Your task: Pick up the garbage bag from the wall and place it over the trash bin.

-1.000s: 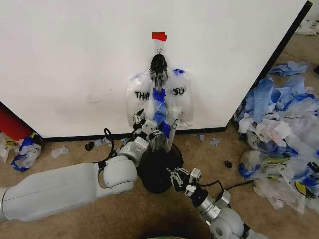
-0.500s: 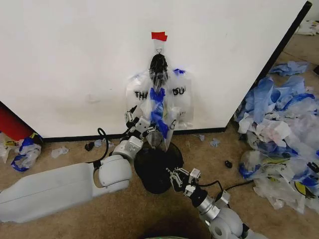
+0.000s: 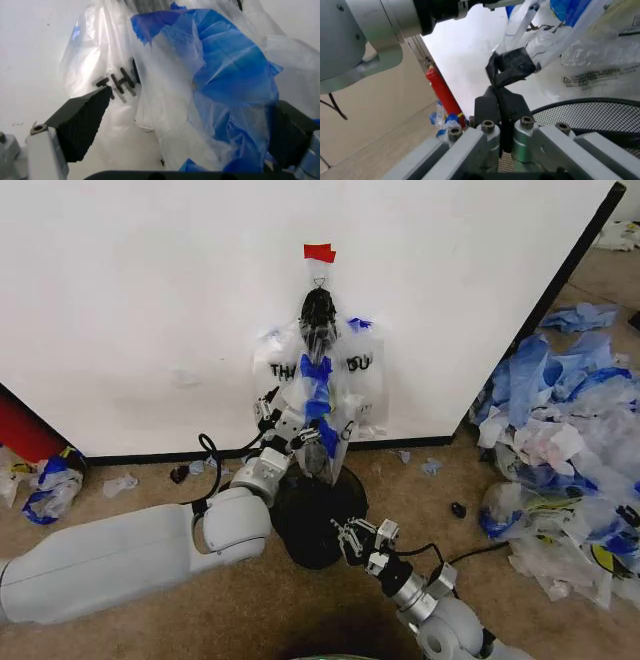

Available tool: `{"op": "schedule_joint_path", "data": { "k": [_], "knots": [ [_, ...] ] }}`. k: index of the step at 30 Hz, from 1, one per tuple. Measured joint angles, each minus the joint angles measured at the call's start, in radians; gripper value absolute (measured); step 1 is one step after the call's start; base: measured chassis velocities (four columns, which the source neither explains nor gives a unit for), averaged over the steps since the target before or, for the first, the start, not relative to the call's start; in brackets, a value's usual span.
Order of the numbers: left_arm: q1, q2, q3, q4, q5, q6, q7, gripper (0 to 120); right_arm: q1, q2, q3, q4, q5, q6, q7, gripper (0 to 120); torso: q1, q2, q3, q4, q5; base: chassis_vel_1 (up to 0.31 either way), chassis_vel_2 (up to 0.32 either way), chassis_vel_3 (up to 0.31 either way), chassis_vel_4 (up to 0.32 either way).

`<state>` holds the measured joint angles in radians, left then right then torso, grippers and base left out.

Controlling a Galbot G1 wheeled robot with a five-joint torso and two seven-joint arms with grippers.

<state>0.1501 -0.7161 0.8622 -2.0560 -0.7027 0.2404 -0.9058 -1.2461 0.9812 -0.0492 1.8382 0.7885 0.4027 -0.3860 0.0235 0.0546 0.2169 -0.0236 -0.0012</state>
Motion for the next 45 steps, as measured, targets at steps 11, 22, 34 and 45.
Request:
{"op": "schedule_joint_path", "data": {
  "k": [11, 22, 34, 45],
  "knots": [
    [-0.027, -0.011, 0.0, -0.033, -0.06, -0.003, -0.022, 98, 0.017, 0.002, -0.009, -0.012, 0.001, -0.001, 0.004, 0, 0.0, 0.0, 0.0, 0.0, 0.0, 0.0, 0.0, 0.0, 0.0],
    [-0.025, -0.025, -0.001, -0.015, -0.084, -0.013, -0.029, 95, 0.029, 0.012, -0.018, -0.025, -0.001, -0.001, 0.012, 0, 0.0, 0.0, 0.0, 0.0, 0.0, 0.0, 0.0, 0.0, 0.0],
    [-0.023, -0.021, 0.0, -0.019, -0.088, -0.022, -0.035, 53, 0.04, 0.016, -0.025, -0.031, -0.003, -0.001, 0.015, 0, 0.0, 0.0, 0.0, 0.0, -0.0001, 0.0, 0.0, 0.0, 0.0],
    [-0.016, 0.004, 0.001, -0.043, -0.086, -0.018, -0.035, 15, 0.053, 0.018, -0.038, -0.028, -0.005, -0.005, 0.025, 0, 0.0, 0.0, 0.0, 0.0, 0.0, 0.0, 0.0, 0.0, 0.0]
  ]
}}
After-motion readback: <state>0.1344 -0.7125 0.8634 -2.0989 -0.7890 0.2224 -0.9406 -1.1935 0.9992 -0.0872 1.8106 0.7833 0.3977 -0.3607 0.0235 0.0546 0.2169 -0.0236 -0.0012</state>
